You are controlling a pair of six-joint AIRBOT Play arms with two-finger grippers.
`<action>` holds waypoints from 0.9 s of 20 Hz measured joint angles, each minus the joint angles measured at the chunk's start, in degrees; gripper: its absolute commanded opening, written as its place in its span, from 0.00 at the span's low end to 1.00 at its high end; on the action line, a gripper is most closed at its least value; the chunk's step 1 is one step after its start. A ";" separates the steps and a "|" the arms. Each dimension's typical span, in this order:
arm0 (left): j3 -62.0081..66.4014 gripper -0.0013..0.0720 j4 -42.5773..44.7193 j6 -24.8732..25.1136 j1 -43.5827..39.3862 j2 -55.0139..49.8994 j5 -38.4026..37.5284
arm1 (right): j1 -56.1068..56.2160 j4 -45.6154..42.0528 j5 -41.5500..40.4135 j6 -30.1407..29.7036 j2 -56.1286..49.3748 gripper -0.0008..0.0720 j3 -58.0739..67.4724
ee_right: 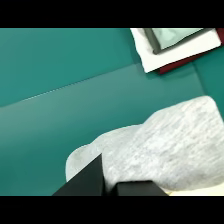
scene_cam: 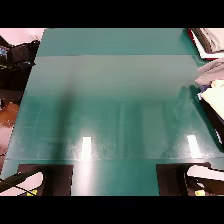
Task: Fold the shirts.
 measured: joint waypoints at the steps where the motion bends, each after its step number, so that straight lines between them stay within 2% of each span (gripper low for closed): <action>1: 0.00 0.05 -0.04 0.28 0.00 0.00 0.02 | -0.28 -0.55 0.42 -0.92 0.85 0.02 0.00; 5: 0.00 0.05 -0.09 1.57 0.00 0.00 0.00 | -1.05 -7.58 5.16 -1.66 3.78 0.03 -0.02; 11: 0.00 0.05 -0.09 4.04 0.00 0.00 -0.02 | -2.10 -29.40 15.96 8.09 4.76 0.03 -0.07; 12: 0.00 0.05 -0.09 4.28 0.00 0.00 -0.09 | -2.78 -31.45 17.31 9.18 4.68 0.09 -0.07; 13: 0.00 0.05 -0.09 4.48 0.00 0.00 -0.28 | -3.65 -33.31 18.95 10.21 4.52 0.29 -0.07; 14: 0.00 0.05 -0.09 4.61 0.00 0.00 -0.39 | -4.81 -35.28 20.28 11.39 4.42 0.56 -0.07; 15: 0.00 0.05 -0.09 4.81 0.00 0.00 -0.48 | -6.21 -36.92 21.44 12.55 4.35 0.78 -0.07; 16: 0.00 0.05 -0.07 4.96 0.00 0.00 -0.52 | -7.69 -37.92 22.38 13.70 4.31 0.84 -0.07; 17: 0.00 0.05 -0.09 5.11 0.00 0.00 -0.66 | -9.49 -38.10 23.17 14.64 4.31 0.83 -0.07; 18: 0.00 0.05 -0.07 5.16 0.00 0.00 -0.68 | -11.45 -37.94 23.98 15.56 4.28 0.75 -0.07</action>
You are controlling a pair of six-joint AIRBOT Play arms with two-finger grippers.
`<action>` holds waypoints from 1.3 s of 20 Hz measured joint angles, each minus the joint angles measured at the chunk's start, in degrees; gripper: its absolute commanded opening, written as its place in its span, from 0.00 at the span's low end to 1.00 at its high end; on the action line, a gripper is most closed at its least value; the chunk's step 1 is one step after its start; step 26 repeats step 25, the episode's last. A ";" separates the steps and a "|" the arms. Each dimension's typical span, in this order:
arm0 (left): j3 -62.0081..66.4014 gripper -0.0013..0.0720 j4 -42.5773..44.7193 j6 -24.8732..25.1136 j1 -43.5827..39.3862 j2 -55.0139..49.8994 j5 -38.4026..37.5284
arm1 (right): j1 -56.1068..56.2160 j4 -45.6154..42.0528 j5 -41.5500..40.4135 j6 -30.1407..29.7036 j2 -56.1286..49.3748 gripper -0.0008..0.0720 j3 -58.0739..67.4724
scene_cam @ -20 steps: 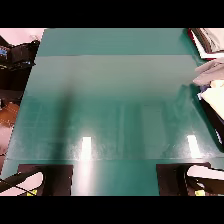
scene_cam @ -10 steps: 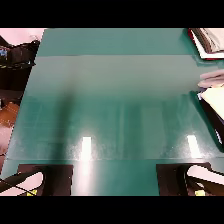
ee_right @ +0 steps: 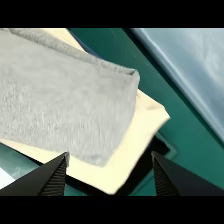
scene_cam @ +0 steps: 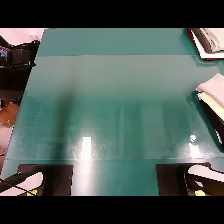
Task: Fold the shirts.
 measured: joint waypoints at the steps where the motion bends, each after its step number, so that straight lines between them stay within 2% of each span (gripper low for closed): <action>1: 0.00 0.05 -0.02 0.11 0.00 0.00 -0.02 | -1.84 0.85 0.59 0.96 0.02 0.61 0.00; 2: 0.00 0.05 -0.02 0.15 0.00 0.00 -0.07 | -3.76 3.69 1.01 1.81 0.02 0.55 0.00; 5: 0.00 0.05 -0.02 0.22 0.00 0.00 -0.07 | -7.23 15.28 1.44 3.30 0.07 0.54 0.00; 9: 0.00 0.05 0.00 0.26 0.00 0.04 0.72 | -6.08 32.44 1.46 4.15 0.07 0.54 0.00; 10: 0.00 0.05 0.00 0.28 0.00 0.07 0.74 | -4.66 36.70 1.60 4.17 0.07 0.48 0.00; 11: 0.00 0.05 0.00 0.28 0.00 0.04 0.98 | -3.10 39.80 1.70 4.20 0.07 0.21 0.00; 12: 0.00 0.05 0.00 0.28 0.00 0.07 1.33 | -1.25 42.36 1.88 4.28 0.07 0.03 0.00; 17: 0.00 0.05 0.00 0.31 0.00 0.07 2.73 | 10.95 49.88 3.28 4.33 0.07 0.03 0.00; 22: 0.00 0.05 0.00 0.28 0.00 0.07 3.13 | 21.64 51.43 3.28 4.33 0.07 0.03 0.00; 26: 0.00 0.05 0.00 0.28 0.00 0.07 3.26 | 25.77 51.82 3.13 4.33 0.07 0.03 0.00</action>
